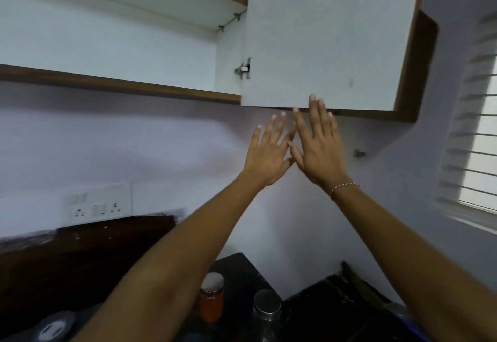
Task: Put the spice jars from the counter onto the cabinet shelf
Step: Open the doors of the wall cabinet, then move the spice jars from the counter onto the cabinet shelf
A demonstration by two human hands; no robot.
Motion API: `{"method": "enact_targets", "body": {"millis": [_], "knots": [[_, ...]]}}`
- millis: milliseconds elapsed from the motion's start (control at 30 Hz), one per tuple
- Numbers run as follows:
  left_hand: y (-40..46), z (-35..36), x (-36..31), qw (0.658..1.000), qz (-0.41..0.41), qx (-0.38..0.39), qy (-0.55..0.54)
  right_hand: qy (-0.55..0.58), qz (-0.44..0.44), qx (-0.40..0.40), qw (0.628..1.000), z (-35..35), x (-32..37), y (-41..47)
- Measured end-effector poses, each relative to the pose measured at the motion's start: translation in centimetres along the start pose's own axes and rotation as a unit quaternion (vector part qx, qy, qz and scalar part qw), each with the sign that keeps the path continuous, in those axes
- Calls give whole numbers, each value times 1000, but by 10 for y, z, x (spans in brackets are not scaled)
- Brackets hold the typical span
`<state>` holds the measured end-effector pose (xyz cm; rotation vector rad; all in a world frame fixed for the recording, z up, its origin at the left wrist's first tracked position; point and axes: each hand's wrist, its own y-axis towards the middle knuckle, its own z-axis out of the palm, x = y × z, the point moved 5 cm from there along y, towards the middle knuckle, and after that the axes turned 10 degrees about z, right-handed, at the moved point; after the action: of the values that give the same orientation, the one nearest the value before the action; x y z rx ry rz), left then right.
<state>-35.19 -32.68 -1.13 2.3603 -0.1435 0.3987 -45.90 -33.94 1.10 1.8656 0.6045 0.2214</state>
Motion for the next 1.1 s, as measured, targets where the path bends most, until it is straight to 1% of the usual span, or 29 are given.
{"method": "enact_targets", "body": {"millis": [133, 233, 367, 533, 633, 700, 800, 867, 933, 1000, 1100], "knots": [[-68, 6, 54, 995, -95, 4, 23, 95, 59, 57, 992, 28, 38, -18], [-127, 1, 94, 987, -153, 15, 55, 153, 64, 96, 982, 43, 85, -34], [-210, -11, 130, 974, -211, 45, 66, 235, 70, 135, 960, 45, 167, -58], [-340, -21, 150, 958, -259, 103, 62, 324, 27, 180, 928, 33, 275, -123], [-424, -26, 153, 942, -296, 147, 56, 360, -6, 222, 906, 20, 332, -176], [-480, -28, 153, 928, -334, 160, 36, 383, -32, 252, 888, 9, 368, -214], [-561, -30, 143, 898, -402, 180, -1, 419, -71, 308, 851, -14, 412, -275], [-610, -25, 124, 869, -449, 200, -46, 435, -96, 353, 823, -34, 434, -322], [-651, -17, 99, 839, -496, 202, -99, 442, -118, 401, 793, -54, 449, -370], [-687, -12, 74, 802, -546, 184, -159, 458, -128, 438, 763, -74, 455, -411], [-725, -5, 37, 728, -585, 147, -326, 485, -153, 480, 715, -97, 457, -461]]}}
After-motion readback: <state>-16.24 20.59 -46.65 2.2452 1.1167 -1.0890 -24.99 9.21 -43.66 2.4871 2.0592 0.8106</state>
